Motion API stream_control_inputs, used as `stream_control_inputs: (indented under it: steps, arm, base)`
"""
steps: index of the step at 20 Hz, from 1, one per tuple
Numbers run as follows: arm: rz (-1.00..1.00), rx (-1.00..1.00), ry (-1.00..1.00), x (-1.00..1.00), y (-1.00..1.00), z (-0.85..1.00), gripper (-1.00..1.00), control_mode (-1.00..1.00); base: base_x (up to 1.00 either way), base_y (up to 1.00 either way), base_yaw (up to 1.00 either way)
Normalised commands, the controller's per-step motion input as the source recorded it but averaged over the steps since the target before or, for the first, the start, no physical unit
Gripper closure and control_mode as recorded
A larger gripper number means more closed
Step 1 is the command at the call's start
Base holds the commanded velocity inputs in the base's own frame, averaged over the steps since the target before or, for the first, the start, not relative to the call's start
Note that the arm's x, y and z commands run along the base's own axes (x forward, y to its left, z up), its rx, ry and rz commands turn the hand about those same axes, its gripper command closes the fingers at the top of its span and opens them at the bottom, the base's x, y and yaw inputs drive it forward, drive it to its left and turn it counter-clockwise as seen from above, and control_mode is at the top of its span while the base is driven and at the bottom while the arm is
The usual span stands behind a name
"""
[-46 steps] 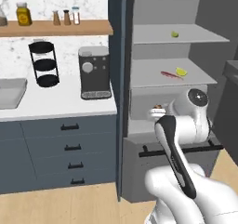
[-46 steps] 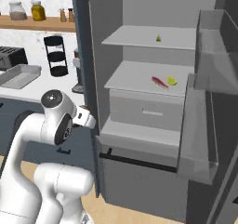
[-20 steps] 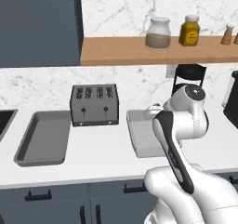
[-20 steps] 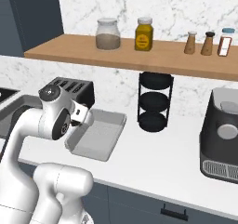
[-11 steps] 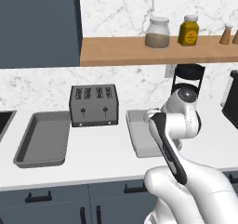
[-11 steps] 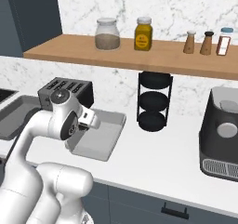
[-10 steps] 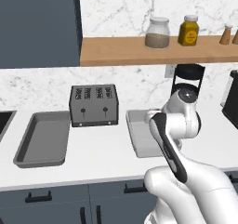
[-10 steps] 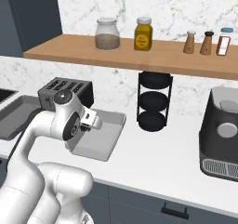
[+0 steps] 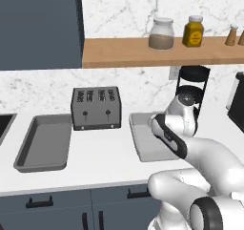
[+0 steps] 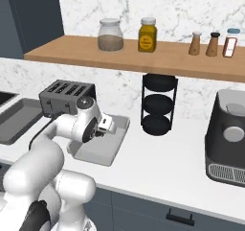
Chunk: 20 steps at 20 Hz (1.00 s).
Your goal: Place one lemon wedge and one steak in each tupperware on the nearby counter, to pack two identical lunches.
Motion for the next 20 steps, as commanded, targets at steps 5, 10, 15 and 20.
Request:
stream_control_inputs:
  steps: [5, 10, 15, 20]
  arm:
    - [0.01, 0.0, 0.04, 0.63, -0.03, -0.35, 1.0, -1.0]
    - [0.01, 0.0, 0.0, 0.41, 0.0, -0.46, 1.0, -1.0]
    - [0.01, 0.0, 0.0, 0.27, 0.0, -0.26, -1.0, -1.0]
    - [0.01, 0.0, 0.0, 0.32, 0.0, 0.0, -1.0, -1.0]
  base:
    - [0.0, 0.0, 0.0]
    - [0.0, 0.0, 0.0]
    - [0.0, 0.0, 0.0]
    - [0.0, 0.0, 0.0]
